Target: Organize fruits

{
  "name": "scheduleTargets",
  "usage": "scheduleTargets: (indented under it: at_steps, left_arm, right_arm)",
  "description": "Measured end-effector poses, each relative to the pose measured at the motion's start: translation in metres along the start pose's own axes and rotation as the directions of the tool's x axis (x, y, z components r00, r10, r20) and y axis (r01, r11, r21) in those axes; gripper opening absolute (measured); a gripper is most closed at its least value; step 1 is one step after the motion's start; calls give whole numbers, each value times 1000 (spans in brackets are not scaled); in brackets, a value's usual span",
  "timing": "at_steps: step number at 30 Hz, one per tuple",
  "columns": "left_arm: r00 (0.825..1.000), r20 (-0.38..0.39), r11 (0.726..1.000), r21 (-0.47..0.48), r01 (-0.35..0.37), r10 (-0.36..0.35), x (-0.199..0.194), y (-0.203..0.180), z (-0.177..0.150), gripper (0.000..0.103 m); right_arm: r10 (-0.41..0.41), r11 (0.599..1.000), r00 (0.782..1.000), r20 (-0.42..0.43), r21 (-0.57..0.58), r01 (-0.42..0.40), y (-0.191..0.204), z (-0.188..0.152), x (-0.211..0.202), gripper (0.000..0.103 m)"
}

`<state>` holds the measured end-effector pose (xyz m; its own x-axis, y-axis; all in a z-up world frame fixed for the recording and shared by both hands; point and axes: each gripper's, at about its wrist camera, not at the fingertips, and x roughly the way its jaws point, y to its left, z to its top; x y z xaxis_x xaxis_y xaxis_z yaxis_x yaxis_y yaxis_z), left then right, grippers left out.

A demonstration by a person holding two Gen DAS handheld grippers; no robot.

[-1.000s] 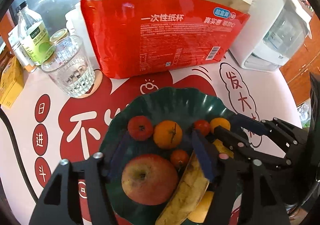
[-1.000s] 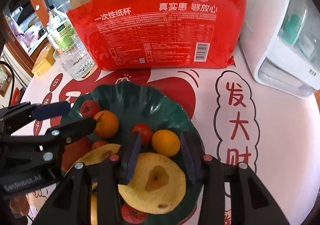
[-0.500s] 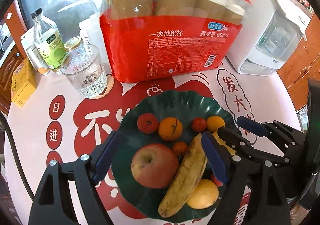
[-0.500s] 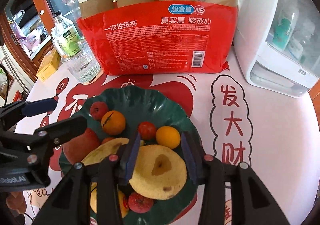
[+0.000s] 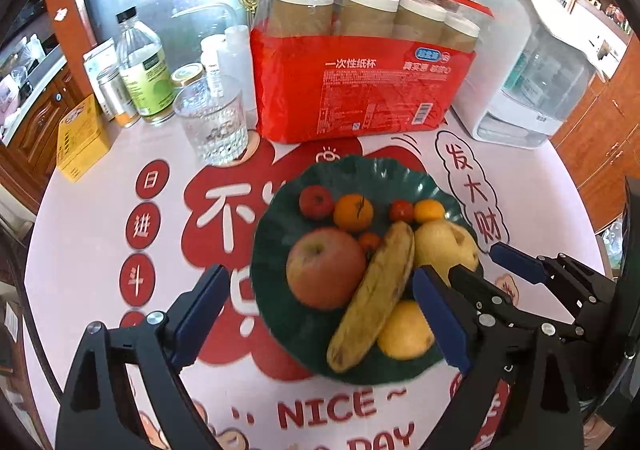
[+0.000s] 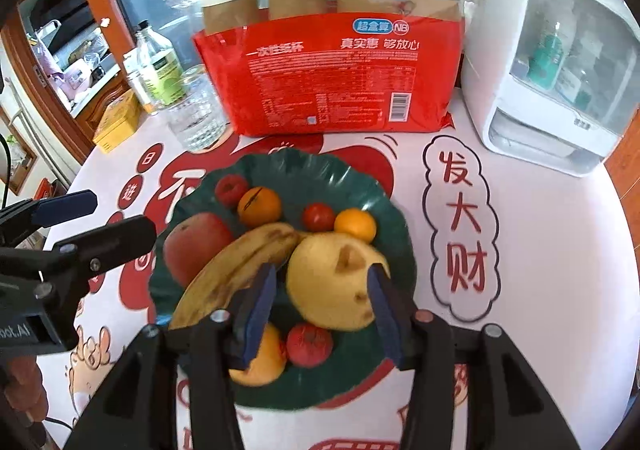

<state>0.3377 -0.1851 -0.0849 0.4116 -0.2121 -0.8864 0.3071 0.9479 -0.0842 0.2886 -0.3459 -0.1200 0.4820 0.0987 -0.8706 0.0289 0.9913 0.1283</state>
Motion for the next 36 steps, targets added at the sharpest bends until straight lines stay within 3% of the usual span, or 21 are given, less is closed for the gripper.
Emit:
scheduleTargets:
  at_steps: [16,24,36]
  left_arm:
    - [997,62,997,-59,-40,44,-107,7,-111,93]
    - [991,99,993,-87,-80,88,-165,10,-162,95]
    - [977,133,985,-78,-154,164,-213,1,-222,95]
  right_arm:
    - [48,999,997,53,-1,-48,40,-104,-99,54]
    - [48,994,997,67,91,-54,48,-155,-154,55]
    - [-2,991,997,82,130,-8,67,-191,-215,58]
